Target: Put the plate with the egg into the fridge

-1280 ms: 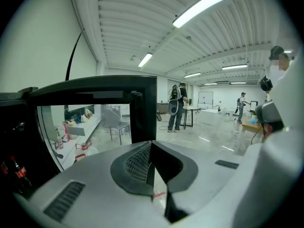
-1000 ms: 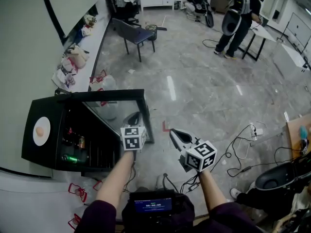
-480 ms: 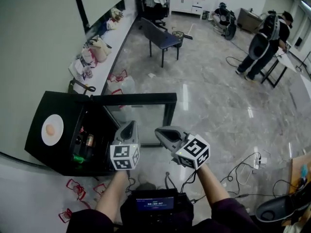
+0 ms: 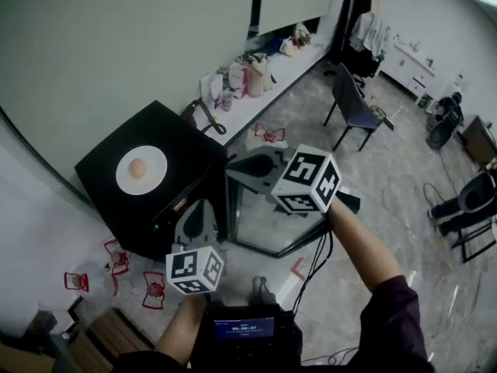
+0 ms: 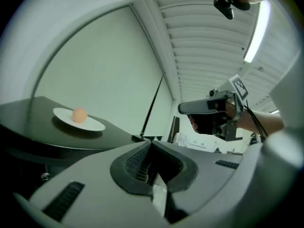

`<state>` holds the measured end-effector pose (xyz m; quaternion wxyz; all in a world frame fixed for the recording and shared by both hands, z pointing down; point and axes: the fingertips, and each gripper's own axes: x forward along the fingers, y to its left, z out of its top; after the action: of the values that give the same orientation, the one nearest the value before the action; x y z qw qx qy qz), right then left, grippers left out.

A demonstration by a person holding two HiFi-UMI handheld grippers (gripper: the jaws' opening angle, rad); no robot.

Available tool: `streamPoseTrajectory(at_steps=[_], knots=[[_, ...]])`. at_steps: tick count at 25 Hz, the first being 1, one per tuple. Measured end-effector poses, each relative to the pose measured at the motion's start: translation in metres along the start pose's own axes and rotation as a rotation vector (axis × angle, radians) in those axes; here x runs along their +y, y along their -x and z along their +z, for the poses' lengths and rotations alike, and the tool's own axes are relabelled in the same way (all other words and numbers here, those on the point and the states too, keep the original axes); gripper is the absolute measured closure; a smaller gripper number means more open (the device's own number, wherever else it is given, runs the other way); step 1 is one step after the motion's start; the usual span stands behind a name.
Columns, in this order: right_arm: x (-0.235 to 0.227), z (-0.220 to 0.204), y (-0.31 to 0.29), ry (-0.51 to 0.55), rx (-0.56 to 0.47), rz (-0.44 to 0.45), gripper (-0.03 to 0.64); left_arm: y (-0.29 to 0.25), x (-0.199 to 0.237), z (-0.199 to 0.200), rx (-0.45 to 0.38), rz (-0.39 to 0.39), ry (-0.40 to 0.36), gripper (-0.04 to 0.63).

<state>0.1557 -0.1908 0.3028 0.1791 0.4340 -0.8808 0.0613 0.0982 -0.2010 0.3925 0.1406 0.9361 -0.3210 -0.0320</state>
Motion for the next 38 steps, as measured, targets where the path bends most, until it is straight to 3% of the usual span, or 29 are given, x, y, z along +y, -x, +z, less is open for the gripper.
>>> streamPoseTrajectory(at_steps=[2,6,11,18,20,24,28,30,38], knots=[[-0.021,0.011,-0.022,0.007,0.004,0.061,0.609,0.000,0.018,0.009,-0.038,0.102,-0.005,0.586],[-0.038,0.018,-0.070,-0.003,0.022,0.247,0.609,0.006,0.055,0.018,-0.099,0.296,0.068,0.586],[-0.069,0.022,-0.133,-0.046,0.112,0.377,0.609,0.024,0.076,0.028,-0.157,0.438,0.112,0.586],[-0.096,0.022,-0.231,-0.168,0.330,0.539,0.601,0.047,0.099,0.025,-0.238,0.501,0.302,0.586],[-0.095,0.015,-0.254,-0.134,0.431,0.556,0.539,0.051,0.105,0.023,-0.253,0.514,0.330,0.584],[-0.090,-0.011,-0.295,0.015,0.624,0.547,0.526,0.061,0.117,0.019,-0.285,0.548,0.397,0.584],[-0.095,-0.019,-0.330,0.102,0.688,0.506,0.526,0.069,0.122,0.015,-0.299,0.574,0.406,0.584],[-0.093,-0.019,-0.341,0.098,0.697,0.510,0.526,0.073,0.126,0.014,-0.308,0.576,0.423,0.584],[-0.055,-0.021,-0.333,0.053,0.741,0.677,0.575,0.071,0.134,0.008,-0.321,0.542,0.473,0.584]])
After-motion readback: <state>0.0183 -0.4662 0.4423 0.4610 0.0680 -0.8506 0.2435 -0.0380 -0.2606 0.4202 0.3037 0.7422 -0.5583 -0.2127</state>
